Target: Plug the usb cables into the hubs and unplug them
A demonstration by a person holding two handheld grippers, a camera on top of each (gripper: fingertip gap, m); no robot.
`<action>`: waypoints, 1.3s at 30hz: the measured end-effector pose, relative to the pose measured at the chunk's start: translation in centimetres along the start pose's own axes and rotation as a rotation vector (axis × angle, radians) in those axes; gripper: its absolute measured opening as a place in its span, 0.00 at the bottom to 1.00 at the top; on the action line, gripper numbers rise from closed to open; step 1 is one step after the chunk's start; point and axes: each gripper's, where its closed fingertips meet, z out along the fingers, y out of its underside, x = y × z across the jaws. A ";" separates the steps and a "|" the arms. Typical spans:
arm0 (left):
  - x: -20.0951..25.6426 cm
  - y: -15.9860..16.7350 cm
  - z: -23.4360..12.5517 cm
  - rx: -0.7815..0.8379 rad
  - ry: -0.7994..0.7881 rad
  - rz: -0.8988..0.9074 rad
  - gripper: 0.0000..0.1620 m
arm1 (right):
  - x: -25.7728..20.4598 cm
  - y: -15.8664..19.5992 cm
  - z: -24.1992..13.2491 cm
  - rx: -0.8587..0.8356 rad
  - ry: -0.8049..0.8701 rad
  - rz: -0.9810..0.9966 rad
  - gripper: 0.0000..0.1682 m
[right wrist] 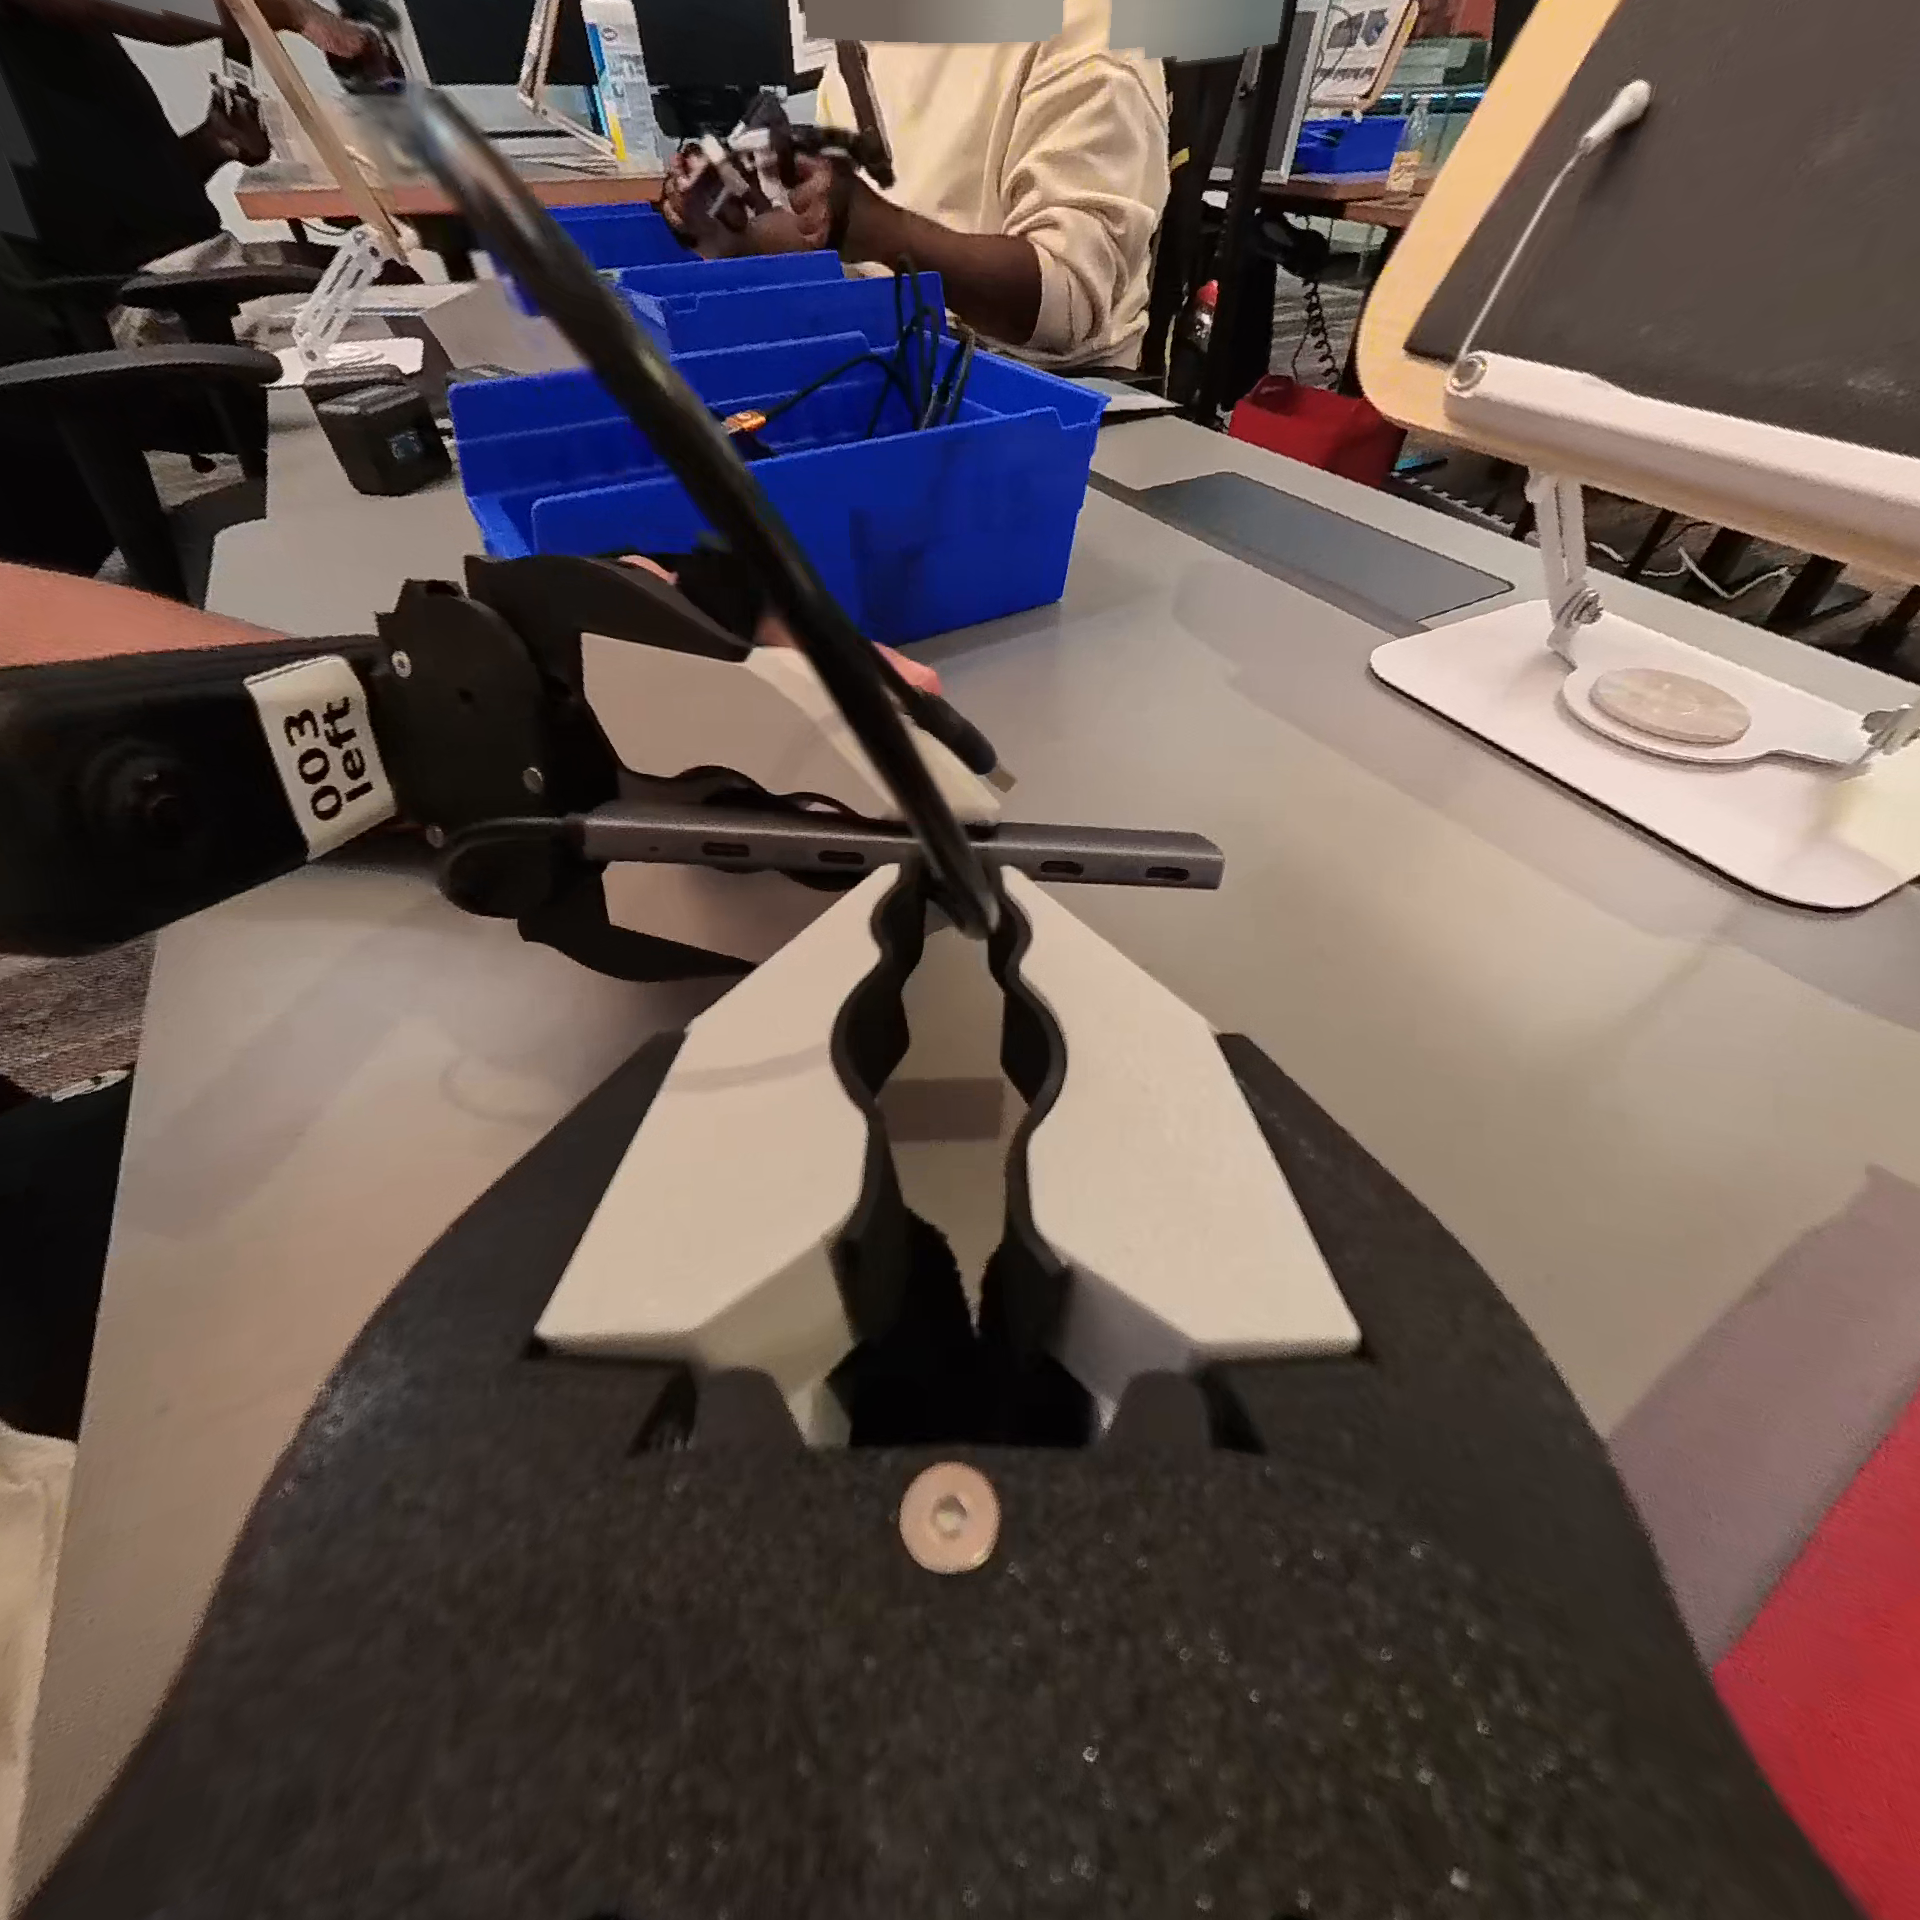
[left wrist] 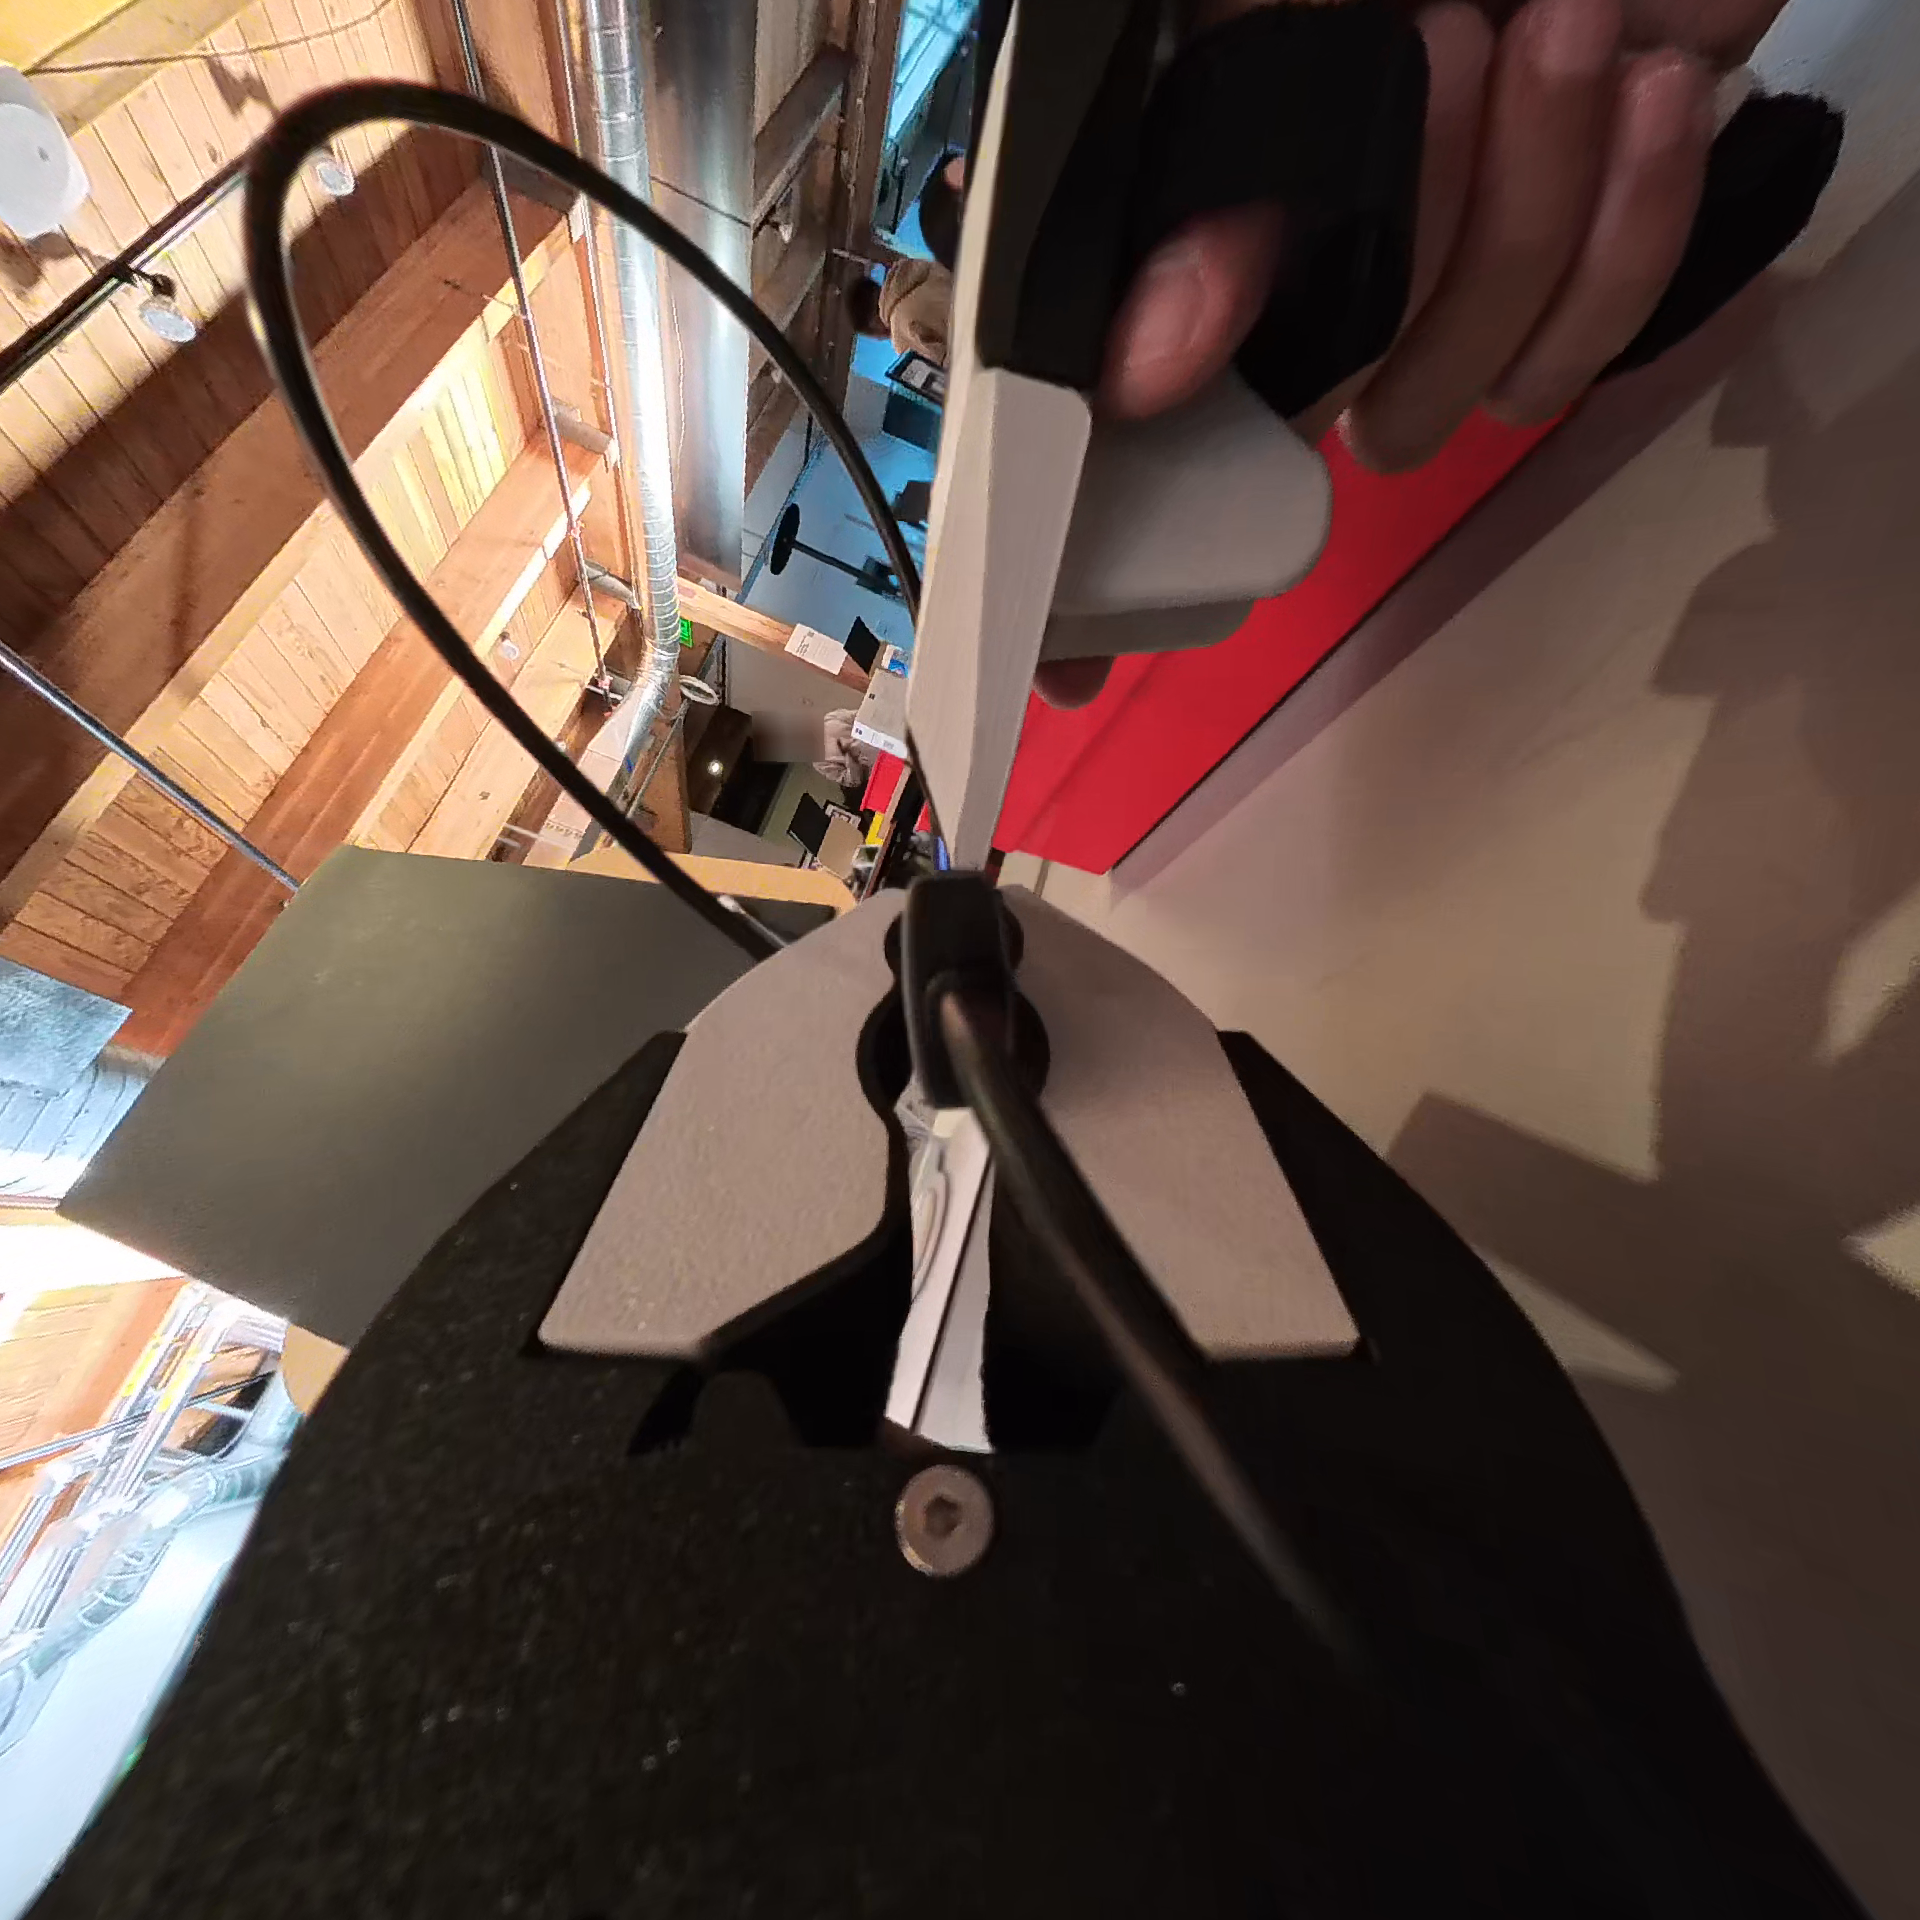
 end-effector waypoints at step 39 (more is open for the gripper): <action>-1.4 5.9 0.0 -0.212 -0.033 -0.021 0.06 | 21.0 -5.5 -21.1 -0.589 0.792 -0.278 0.06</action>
